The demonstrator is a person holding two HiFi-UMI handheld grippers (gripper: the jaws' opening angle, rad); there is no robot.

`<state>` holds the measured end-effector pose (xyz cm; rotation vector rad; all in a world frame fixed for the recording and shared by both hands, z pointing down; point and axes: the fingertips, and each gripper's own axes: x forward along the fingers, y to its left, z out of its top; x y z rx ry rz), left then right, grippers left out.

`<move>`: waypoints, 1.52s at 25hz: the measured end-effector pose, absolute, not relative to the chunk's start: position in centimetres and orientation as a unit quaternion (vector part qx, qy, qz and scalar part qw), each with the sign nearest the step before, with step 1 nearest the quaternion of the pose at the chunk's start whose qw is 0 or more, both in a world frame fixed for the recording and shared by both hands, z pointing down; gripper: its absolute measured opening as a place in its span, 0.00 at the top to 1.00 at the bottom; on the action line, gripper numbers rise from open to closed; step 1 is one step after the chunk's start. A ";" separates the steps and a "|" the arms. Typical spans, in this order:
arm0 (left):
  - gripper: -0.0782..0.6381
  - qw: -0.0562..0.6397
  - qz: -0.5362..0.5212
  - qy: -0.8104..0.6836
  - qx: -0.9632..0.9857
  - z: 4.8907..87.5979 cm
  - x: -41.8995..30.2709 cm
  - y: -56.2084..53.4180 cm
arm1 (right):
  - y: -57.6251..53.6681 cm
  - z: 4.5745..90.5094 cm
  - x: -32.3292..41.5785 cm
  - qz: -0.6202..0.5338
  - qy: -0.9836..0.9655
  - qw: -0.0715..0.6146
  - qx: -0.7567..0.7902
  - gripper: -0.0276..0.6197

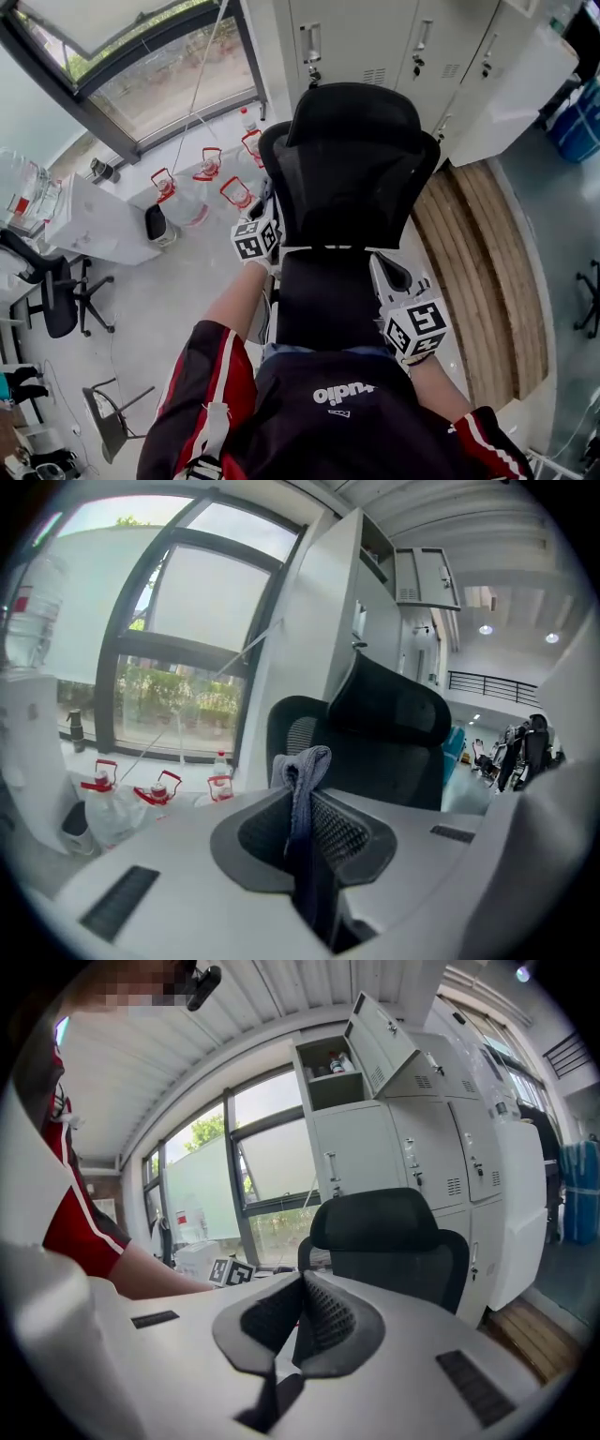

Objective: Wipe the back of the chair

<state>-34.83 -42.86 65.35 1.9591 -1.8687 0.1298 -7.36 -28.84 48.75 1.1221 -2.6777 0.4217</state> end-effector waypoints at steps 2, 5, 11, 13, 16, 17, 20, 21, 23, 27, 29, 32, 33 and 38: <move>0.81 0.219 0.051 -0.683 0.695 66.5 -36.7 -42.8 | -28.4 49.1 -8.3 0.144 -0.909 0.109 0.375 0.93; 0.81 0.225 0.058 -0.688 0.688 68.2 -38.2 -43.5 | -28.0 49.7 -8.2 0.149 -0.905 0.118 0.380 0.93; 0.81 0.237 0.071 -0.687 0.683 71.4 -37.9 -45.8 | -27.8 50.9 -5.9 0.160 -0.888 0.131 0.412 0.93; 0.81 0.241 0.076 -0.684 0.685 72.0 -37.3 -46.4 | -27.9 51.2 -5.2 0.163 -0.883 0.133 0.419 0.93; 0.81 0.240 0.082 -0.674 0.694 72.4 -35.7 -47.5 | -28.0 51.5 -4.2 0.169 -0.877 0.132 0.430 0.93; 0.81 0.240 0.084 -0.671 0.697 72.4 -35.1 -47.8 | -28.0 51.5 -3.9 0.171 -0.875 0.131 0.433 0.93; 0.81 0.239 0.090 -0.658 0.709 72.6 -33.0 -48.6 | -28.0 51.6 -3.2 0.174 -0.871 0.128 0.441 0.93; 0.81 0.238 0.090 -0.654 0.712 72.6 -32.4 -48.9 | -28.1 51.6 -3.0 0.175 -0.870 0.127 0.442 0.93; 0.81 0.240 0.089 -0.649 0.716 72.6 -31.3 -49.3 | -28.2 51.7 -2.4 0.177 -0.868 0.126 0.446 0.93; 0.81 0.241 0.090 -0.636 0.728 72.5 -28.7 -49.9 | -28.5 51.6 -0.9 0.180 -0.861 0.120 0.460 0.93; 0.81 0.241 0.090 -0.629 0.734 72.5 -27.4 -50.2 | -28.7 51.6 -0.2 0.181 -0.858 0.115 0.467 0.93; 0.81 0.241 0.093 -0.616 0.744 72.5 -25.2 -50.7 | -28.7 51.4 1.1 0.182 -0.852 0.111 0.478 0.93; 0.81 0.241 0.095 -0.611 0.748 72.6 -24.3 -50.9 | -28.7 51.4 1.5 0.182 -0.850 0.109 0.482 0.93; 0.81 0.239 0.103 -0.581 0.771 72.7 -18.9 -51.6 | -28.6 51.2 4.0 0.185 -0.839 0.101 0.501 0.93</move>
